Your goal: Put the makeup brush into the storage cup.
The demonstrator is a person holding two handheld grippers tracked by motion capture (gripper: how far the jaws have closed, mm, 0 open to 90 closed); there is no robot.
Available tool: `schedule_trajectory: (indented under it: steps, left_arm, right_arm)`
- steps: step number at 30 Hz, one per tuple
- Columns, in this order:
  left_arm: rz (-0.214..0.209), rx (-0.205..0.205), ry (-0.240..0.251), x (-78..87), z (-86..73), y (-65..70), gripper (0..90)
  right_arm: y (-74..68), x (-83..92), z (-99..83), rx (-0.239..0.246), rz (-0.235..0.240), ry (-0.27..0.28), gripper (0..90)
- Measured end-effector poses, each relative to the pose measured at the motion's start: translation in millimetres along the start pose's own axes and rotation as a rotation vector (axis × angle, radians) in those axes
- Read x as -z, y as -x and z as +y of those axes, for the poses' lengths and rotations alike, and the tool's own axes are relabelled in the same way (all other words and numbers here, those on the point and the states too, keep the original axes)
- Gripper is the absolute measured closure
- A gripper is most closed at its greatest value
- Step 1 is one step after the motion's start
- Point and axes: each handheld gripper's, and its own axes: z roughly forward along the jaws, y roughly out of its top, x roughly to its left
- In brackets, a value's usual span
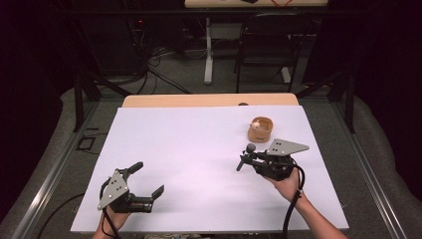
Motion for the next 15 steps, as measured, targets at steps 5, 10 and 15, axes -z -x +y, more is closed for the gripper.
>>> schedule_trajectory:
  steps: [5, 10, 15]
  left_arm:
    - [0.004, 0.004, 0.003, 3.8, -1.8, -2.5, 0.1]
    - [0.005, -0.003, -0.001, 2.1, -2.2, -2.9, 0.1]
    - [-0.001, -0.002, -0.005, 1.0, -2.2, -3.0, 0.2]
  right_arm:
    - [2.6, 2.3, -1.2, -0.003, -0.009, -0.008, 77.7]
    - [5.0, 3.4, -1.9, -0.004, -0.019, -0.021, 77.7]
    - [8.9, 4.8, -2.5, -0.006, -0.025, -0.037, 77.7]
